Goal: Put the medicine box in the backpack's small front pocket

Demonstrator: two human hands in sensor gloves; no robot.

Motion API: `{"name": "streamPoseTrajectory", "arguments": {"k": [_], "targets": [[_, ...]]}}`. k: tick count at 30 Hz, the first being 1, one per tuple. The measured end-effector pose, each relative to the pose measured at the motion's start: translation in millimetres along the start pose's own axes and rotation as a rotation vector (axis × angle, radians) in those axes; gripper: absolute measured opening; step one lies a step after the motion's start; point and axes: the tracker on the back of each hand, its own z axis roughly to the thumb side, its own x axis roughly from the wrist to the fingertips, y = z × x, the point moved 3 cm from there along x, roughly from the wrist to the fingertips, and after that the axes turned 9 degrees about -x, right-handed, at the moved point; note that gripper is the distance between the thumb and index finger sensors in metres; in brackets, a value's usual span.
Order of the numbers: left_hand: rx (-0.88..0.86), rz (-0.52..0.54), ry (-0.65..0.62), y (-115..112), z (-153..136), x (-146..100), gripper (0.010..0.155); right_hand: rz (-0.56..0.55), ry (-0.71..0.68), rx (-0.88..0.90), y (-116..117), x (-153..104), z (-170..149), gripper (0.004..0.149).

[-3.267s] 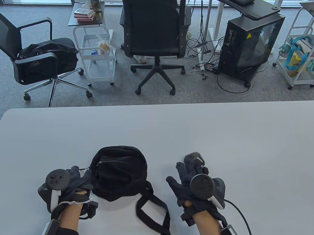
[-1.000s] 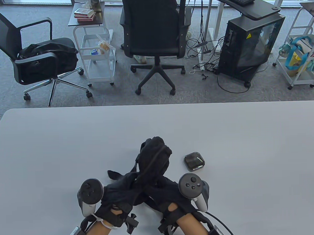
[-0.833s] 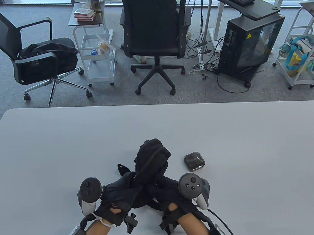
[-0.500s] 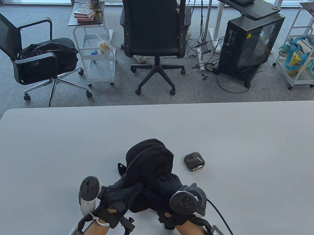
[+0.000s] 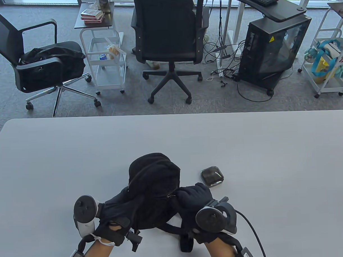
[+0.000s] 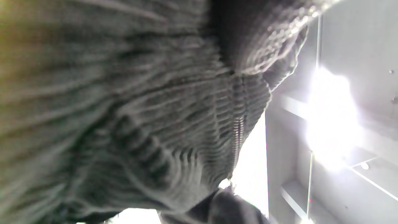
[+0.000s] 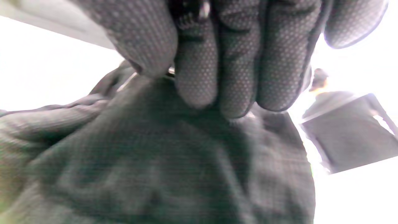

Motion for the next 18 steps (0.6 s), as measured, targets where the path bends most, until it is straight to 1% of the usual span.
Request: {"name": "streamPoseTrajectory", "arguments": {"k": [1, 3, 4, 6, 7, 8, 9, 10, 11, 14, 15, 18], "targets": [[-0.007, 0.008, 0.001, 2, 0, 0, 0.050, 0.016, 0.053, 0.021, 1, -1, -12, 0.044], [-0.032, 0.020, 0.004, 9, 1, 0, 0.050, 0.034, 0.233, 0.105, 7, -7, -52, 0.044], [-0.035, 0.019, 0.003, 9, 1, 0, 0.049, 0.043, 0.269, 0.125, 11, -9, -62, 0.045], [-0.005, -0.005, 0.001, 5, 1, 0, 0.049, 0.112, 0.284, 0.155, 20, -11, -67, 0.046], [0.008, 0.019, -0.009, 6, 1, -1, 0.049, 0.172, 0.249, 0.171, 22, -10, -64, 0.048], [0.006, 0.030, -0.012, 7, 1, -1, 0.049, 0.193, 0.234, 0.170, 20, -9, -63, 0.053], [-0.001, 0.034, -0.011, 9, 1, -2, 0.049, 0.136, 0.252, 0.131, 11, -9, -65, 0.058], [-0.017, 0.043, -0.012, 11, 1, -2, 0.049, 0.051, 0.273, 0.097, -1, -8, -71, 0.062], [-0.030, 0.058, -0.008, 14, 0, -3, 0.049, -0.015, 0.328, 0.085, -13, -10, -81, 0.064], [-0.054, 0.089, 0.011, 18, -3, -3, 0.050, -0.095, 0.474, 0.069, -33, -17, -111, 0.070], [-0.062, 0.098, 0.015, 19, -4, -3, 0.050, -0.084, 0.526, 0.066, -37, -19, -123, 0.073], [-0.076, 0.094, 0.029, 19, -6, -2, 0.050, 0.049, 0.634, 0.001, -34, -20, -148, 0.082]]}}
